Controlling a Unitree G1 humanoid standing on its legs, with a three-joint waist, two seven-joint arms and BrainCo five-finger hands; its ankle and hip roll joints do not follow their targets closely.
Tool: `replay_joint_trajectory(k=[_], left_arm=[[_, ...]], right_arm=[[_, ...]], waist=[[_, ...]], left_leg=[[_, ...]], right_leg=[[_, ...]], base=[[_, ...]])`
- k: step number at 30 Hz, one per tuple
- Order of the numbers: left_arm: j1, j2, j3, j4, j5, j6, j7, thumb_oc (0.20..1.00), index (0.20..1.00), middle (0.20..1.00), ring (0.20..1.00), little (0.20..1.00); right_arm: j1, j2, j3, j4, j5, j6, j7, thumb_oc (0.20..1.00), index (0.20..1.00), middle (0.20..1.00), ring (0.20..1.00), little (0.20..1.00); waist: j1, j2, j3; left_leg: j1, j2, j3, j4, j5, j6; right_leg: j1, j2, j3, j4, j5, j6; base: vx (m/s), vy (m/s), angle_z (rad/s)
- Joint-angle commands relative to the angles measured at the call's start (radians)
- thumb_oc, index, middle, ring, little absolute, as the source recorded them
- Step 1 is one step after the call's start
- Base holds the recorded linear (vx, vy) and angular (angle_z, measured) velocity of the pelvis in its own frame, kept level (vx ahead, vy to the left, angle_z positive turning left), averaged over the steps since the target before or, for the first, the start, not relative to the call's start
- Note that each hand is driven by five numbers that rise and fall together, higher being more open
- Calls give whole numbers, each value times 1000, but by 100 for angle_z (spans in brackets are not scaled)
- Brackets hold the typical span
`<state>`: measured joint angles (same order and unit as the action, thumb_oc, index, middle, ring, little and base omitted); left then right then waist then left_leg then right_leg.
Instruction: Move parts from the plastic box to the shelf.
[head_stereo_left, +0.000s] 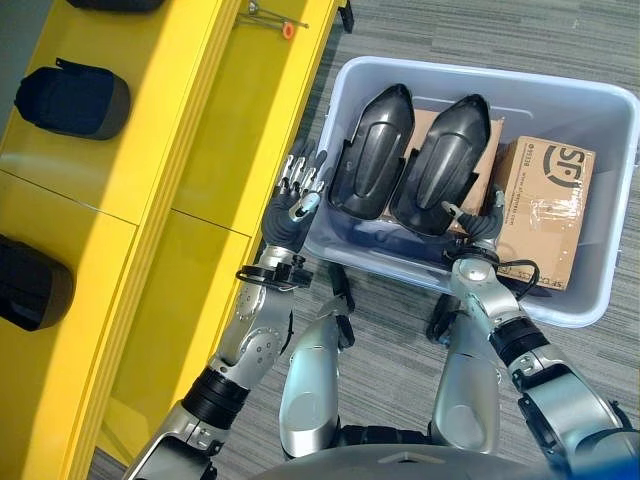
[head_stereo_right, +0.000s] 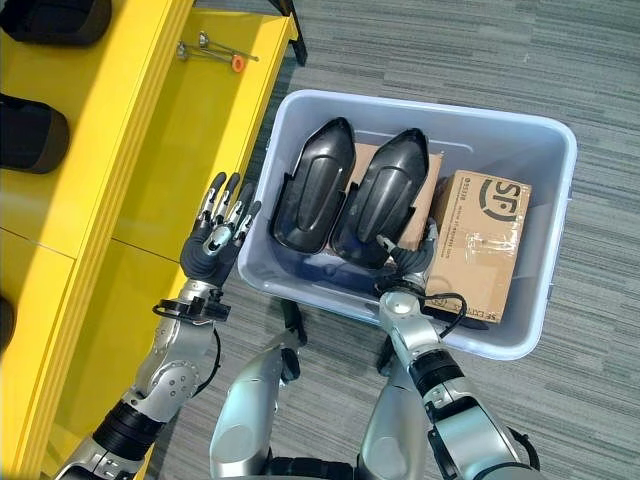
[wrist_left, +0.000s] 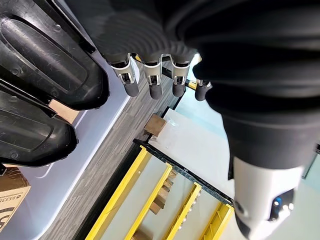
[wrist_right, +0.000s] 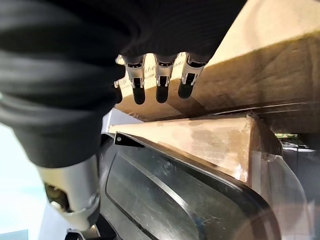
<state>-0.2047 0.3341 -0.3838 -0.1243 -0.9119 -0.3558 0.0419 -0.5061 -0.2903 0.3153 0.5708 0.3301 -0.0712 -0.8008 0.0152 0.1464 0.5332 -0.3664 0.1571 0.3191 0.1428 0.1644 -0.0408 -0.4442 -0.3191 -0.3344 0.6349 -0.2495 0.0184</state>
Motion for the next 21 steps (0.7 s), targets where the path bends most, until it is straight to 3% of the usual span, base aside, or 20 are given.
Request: replay_joint_trajectory(k=[1,17,21], left_arm=[[-8,3,-14,-63,26,-49,-21,1000,1000,1000,1000,1000],[-39,9,-27,-32,-6,-22,-36,1000,1000,1000,1000,1000],[-45,10,-36,-19,-6,-24,-56,1000,1000,1000,1000,1000]], right_arm=[[-25,17,-26,-16,-21,-33,-6,1000,1000,1000,1000,1000],[-109,-7,-1,164,-15,42,72,1000,1000,1000,1000,1000],[-130,-6,-4,254,95,35,114,1000,1000,1000,1000,1000]], waist=[[9,23,-13],[35,32,-13],[49,30,-13]], left_leg=[[41,-8,-4,64,-162,-12],[27,-7,-20,87,-168,-13],[16,-6,-28,96,-169,-13]], right_leg=[[28,14,36,-42,31,33],[18,-2,19,3,12,20],[9,-5,7,19,8,15]], base=[[0,0,0],[5,-12,2],[-13,-57,11]])
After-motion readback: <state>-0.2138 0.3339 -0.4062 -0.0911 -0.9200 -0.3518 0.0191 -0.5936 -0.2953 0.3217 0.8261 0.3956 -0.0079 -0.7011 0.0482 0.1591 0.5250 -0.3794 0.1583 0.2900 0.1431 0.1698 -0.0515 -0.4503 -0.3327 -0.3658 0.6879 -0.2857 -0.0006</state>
